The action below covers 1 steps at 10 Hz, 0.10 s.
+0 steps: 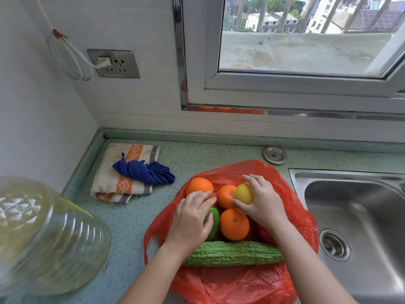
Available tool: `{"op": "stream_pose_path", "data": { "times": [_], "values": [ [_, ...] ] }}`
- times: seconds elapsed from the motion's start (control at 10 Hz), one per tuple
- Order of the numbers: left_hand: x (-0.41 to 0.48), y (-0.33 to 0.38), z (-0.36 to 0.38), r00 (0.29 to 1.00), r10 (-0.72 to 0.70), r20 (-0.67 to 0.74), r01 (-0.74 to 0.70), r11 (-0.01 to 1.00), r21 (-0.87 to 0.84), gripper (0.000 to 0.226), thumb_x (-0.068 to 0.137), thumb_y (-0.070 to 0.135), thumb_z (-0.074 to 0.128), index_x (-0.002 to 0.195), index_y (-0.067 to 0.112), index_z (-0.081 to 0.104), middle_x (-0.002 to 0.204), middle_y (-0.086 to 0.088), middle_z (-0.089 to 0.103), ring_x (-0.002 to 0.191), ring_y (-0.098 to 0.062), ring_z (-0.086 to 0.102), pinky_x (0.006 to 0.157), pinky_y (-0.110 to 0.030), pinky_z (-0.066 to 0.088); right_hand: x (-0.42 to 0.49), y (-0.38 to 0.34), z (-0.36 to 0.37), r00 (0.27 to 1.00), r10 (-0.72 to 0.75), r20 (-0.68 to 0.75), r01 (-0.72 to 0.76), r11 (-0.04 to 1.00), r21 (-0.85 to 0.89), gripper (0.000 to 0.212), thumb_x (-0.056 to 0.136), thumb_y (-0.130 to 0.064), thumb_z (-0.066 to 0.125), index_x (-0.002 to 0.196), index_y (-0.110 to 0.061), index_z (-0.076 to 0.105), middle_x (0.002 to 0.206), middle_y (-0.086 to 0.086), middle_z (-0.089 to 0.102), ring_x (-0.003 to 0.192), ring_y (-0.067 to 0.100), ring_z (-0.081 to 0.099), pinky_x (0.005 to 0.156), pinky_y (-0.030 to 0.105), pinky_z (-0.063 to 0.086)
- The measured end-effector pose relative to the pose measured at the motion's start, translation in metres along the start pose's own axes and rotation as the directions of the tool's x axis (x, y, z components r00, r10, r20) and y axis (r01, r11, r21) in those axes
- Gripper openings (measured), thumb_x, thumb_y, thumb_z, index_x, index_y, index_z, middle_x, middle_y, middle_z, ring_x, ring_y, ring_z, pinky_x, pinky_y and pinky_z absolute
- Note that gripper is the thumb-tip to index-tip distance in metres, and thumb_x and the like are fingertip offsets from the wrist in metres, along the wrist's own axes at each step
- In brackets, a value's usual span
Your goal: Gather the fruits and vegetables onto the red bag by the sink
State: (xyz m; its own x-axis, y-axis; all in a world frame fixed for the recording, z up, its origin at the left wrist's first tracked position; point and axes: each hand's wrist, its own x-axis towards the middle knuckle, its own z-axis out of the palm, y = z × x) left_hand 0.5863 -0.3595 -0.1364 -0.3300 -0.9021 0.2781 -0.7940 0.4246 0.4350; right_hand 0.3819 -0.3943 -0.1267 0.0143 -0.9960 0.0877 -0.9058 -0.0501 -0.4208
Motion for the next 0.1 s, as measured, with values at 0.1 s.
{"op": "stream_pose_path", "data": {
  "times": [0.1],
  "values": [
    [0.0019,0.0031,-0.0020,1.000,0.005,0.000,-0.005,1.000,-0.001,0.040,0.080,0.030,0.043,0.113,0.018,0.062,0.120,-0.001,0.061,0.112,-0.021,0.053,0.091,-0.037,0.042,-0.0052,0.0011,-0.0037,0.999,0.028,-0.042,-0.026,0.999,0.047,0.071,0.066,-0.049,0.073,0.126,-0.019,0.049,0.128,0.004,0.050,0.117,0.024,0.045,0.088,0.040,0.044]
  ]
}}
